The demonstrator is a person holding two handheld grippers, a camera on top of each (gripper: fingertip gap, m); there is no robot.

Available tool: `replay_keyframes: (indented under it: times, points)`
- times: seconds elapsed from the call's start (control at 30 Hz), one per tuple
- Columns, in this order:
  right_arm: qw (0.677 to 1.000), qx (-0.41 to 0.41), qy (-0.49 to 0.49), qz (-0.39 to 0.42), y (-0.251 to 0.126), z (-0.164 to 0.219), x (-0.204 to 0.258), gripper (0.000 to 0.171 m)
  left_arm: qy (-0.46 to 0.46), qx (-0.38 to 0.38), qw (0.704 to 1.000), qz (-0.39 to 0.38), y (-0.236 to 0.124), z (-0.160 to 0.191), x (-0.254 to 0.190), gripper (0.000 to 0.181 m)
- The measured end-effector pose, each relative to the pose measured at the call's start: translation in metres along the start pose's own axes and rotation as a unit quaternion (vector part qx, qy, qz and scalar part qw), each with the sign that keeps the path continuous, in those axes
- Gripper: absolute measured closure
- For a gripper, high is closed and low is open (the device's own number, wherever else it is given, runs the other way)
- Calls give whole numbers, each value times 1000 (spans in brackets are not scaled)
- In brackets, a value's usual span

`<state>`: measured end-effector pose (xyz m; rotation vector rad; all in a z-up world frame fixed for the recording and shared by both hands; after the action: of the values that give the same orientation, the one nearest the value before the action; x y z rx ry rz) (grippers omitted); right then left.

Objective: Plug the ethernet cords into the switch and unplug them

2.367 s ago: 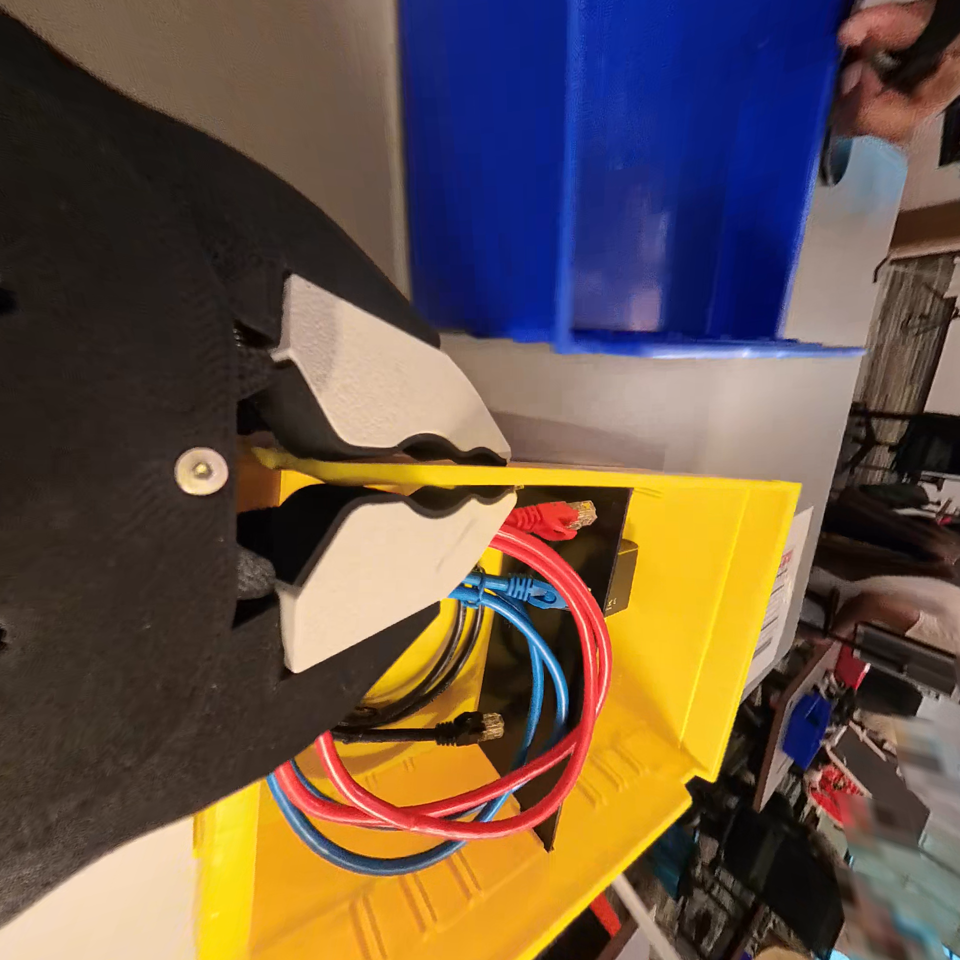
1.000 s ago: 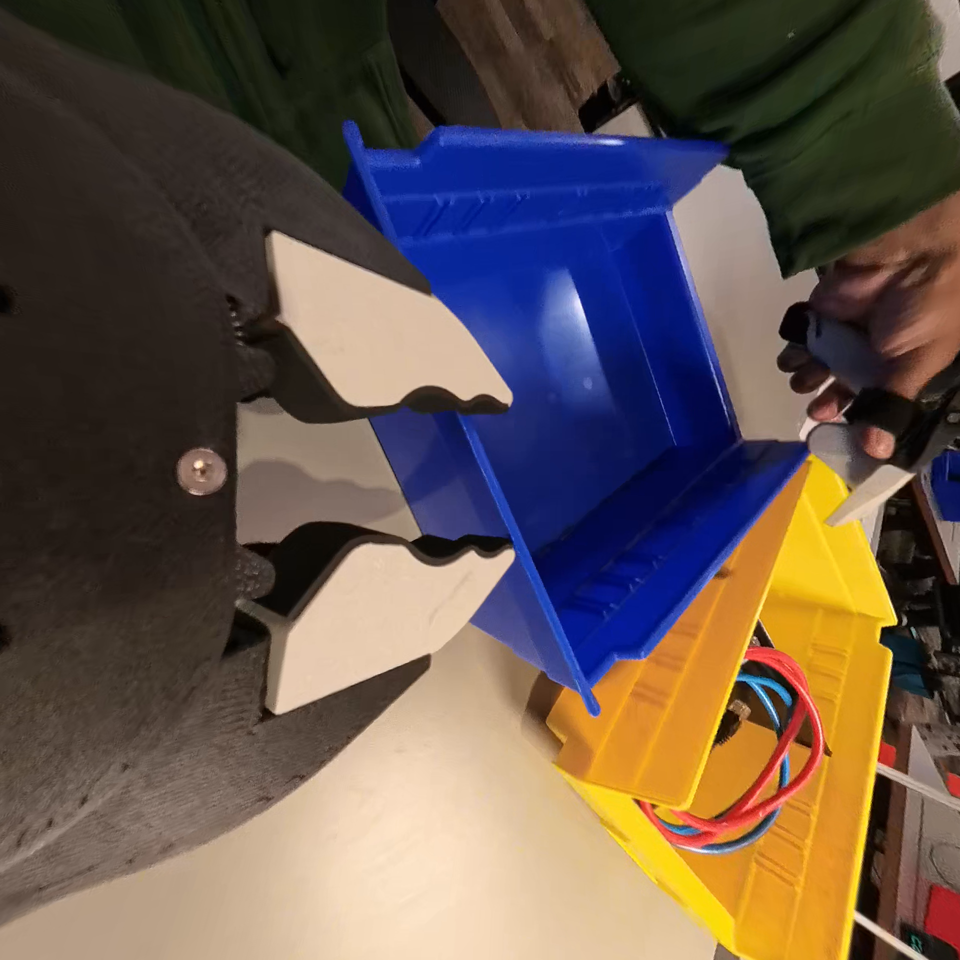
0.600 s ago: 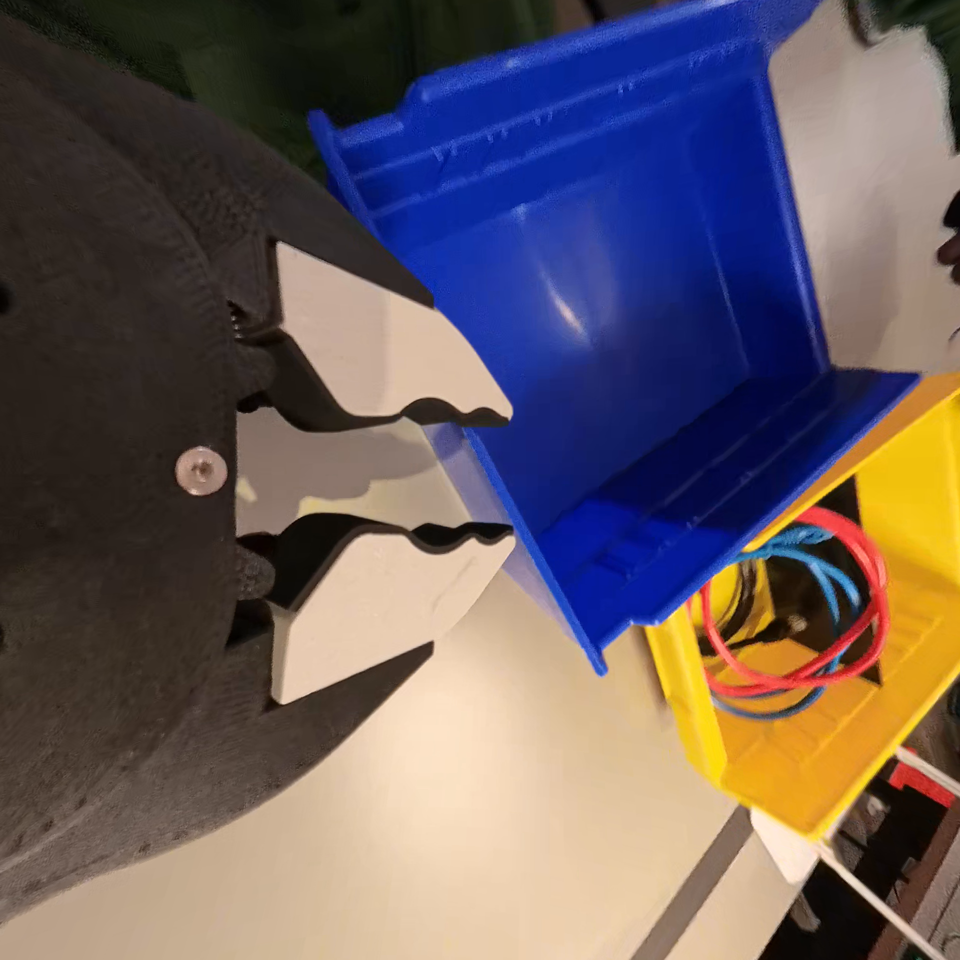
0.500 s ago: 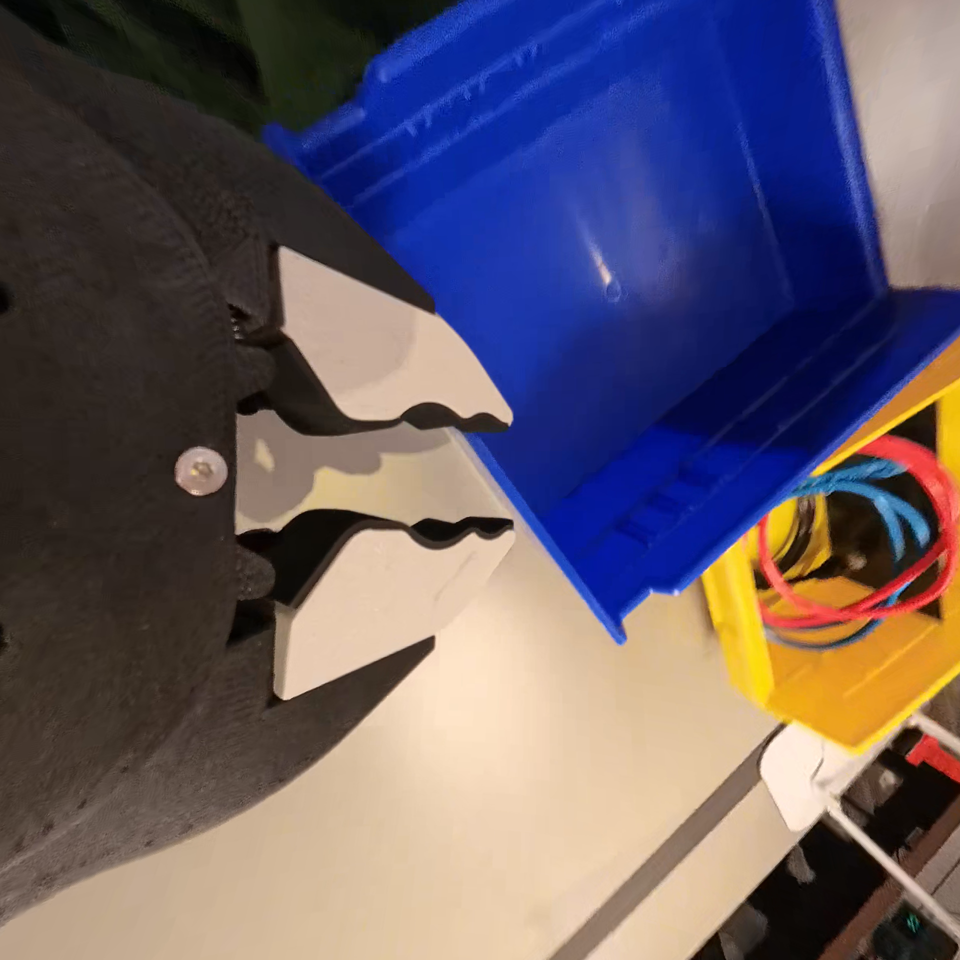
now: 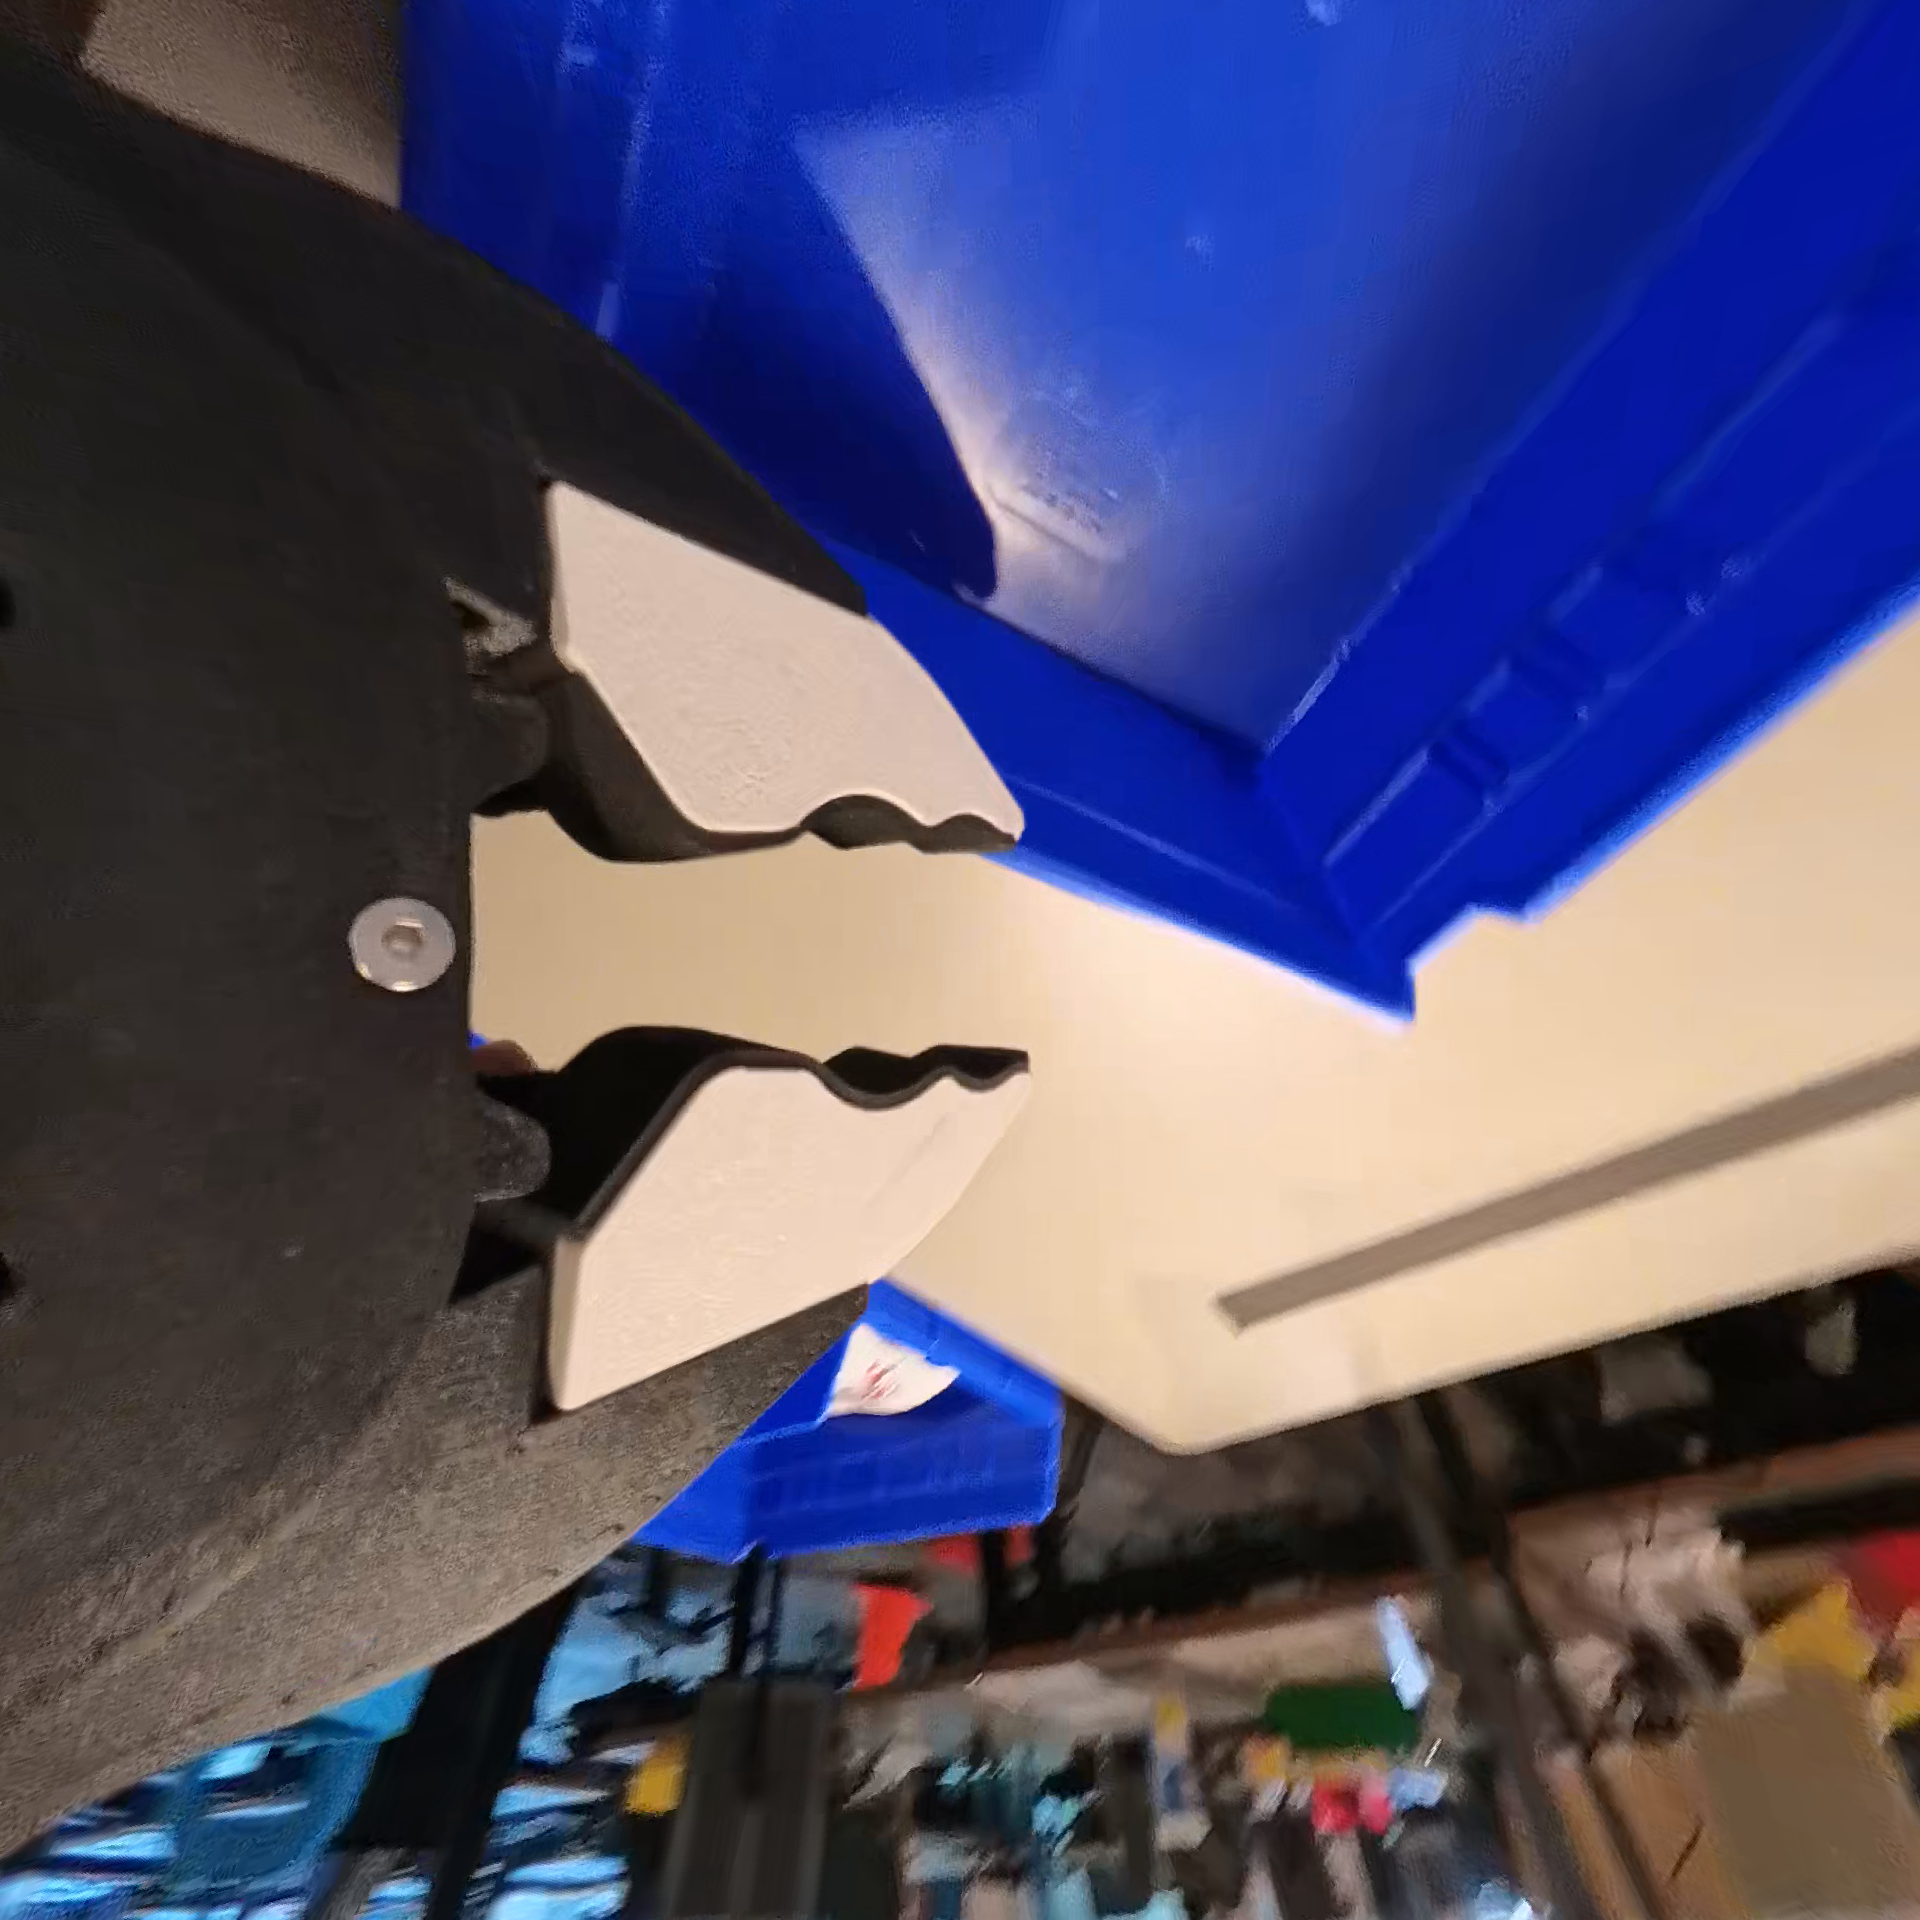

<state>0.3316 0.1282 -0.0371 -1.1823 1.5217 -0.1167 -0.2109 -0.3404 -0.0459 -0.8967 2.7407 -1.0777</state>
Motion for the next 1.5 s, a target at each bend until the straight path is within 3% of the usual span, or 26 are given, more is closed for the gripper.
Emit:
replay_keyframes:
  times: [0.03,0.13,0.23,0.37,0.53,0.63,0.83,0.97,1.1,1.17,1.3,1.4,1.5]
  points:
    - [999,1,26,29,-8,3,-8,131,-15,-31,999,-4,-13,-4,-3,131]
    - [986,-76,133,62,-43,-9,0,126,-73,-155,985,31,-53,-15,-40,115]
    - [963,-172,200,54,-79,-32,44,121,-98,-241,964,55,-78,-9,-93,102]
    - [938,-247,236,62,-110,-68,111,117,-106,-274,954,60,-78,2,-159,84]
    - [933,-266,225,89,-117,-119,164,105,-45,-265,963,-16,-56,0,-215,65]
    - [946,-238,203,89,-103,-138,185,100,-12,-239,968,-80,-37,4,-223,66]
    - [960,-178,182,116,-81,-113,177,100,-23,-242,962,-127,-34,18,-197,81]
    - [965,-132,183,134,-79,-70,154,100,-46,-222,961,-158,-50,46,-151,85]
    - [959,-33,206,193,-84,-3,120,105,-97,-188,955,-207,-72,80,-95,91]
    - [953,-16,217,212,-93,13,111,108,-106,-222,949,-196,-91,78,-92,100]
    - [948,-109,230,191,-102,-28,118,114,-82,-296,948,-83,-110,43,-150,112]
    - [954,-173,202,139,-86,-83,142,115,-55,-276,959,22,-86,19,-211,112]
    - [961,-163,189,120,-55,-106,155,114,-39,-237,970,27,-49,2,-233,112]
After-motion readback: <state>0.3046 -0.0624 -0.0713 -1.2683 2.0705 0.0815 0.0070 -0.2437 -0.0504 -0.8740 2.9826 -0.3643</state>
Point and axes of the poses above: each gripper's, where its closed fingertips meet, y out along the fingers, z out of its underside, x = y × z across the jaws, the point moved 3 cm from there along -y, back along the fingers, and after that the axes turned 8 degrees about -y, right-handed, at the moved point
